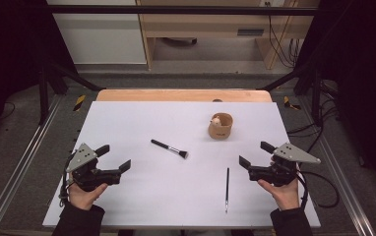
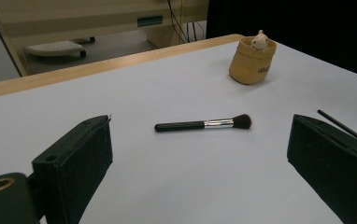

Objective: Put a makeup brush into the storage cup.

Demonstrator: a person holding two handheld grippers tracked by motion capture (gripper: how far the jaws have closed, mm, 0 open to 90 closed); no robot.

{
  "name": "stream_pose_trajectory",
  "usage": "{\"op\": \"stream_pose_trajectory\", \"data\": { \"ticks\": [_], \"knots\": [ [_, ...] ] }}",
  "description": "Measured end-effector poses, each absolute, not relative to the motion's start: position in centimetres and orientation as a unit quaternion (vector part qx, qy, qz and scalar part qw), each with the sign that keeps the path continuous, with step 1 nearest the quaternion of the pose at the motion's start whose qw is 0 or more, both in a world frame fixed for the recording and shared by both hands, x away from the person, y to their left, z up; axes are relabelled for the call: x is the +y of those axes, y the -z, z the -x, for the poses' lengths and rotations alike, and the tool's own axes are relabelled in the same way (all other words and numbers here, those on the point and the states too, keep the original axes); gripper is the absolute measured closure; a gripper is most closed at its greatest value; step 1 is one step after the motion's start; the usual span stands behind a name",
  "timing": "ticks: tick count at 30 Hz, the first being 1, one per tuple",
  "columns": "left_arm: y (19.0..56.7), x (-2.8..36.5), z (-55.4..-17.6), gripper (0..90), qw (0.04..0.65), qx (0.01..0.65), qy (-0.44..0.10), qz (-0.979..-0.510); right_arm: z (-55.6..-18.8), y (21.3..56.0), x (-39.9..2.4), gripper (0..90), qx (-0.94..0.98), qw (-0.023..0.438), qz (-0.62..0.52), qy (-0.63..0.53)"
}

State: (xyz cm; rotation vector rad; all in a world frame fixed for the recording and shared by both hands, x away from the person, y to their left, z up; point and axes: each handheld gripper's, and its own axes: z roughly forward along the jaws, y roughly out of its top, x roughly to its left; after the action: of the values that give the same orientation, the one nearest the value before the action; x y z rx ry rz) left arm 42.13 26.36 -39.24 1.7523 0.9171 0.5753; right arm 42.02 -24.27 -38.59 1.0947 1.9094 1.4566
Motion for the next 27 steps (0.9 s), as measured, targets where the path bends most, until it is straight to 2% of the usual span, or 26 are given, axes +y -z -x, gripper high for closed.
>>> {"op": "stream_pose_trajectory", "data": {
  "ticks": [14,27],
  "knots": [
    [40.2,26.8,-42.1,6.6,0.502,0.390,-0.237,-0.735,-41.9,39.2,-24.7,8.7,0.707,0.253,-0.424,-0.507],
    [40.8,27.0,-42.2,6.5,0.493,0.396,-0.236,-0.738,-42.0,40.7,-23.0,9.7,0.730,0.236,-0.423,-0.481]
  ]
}}
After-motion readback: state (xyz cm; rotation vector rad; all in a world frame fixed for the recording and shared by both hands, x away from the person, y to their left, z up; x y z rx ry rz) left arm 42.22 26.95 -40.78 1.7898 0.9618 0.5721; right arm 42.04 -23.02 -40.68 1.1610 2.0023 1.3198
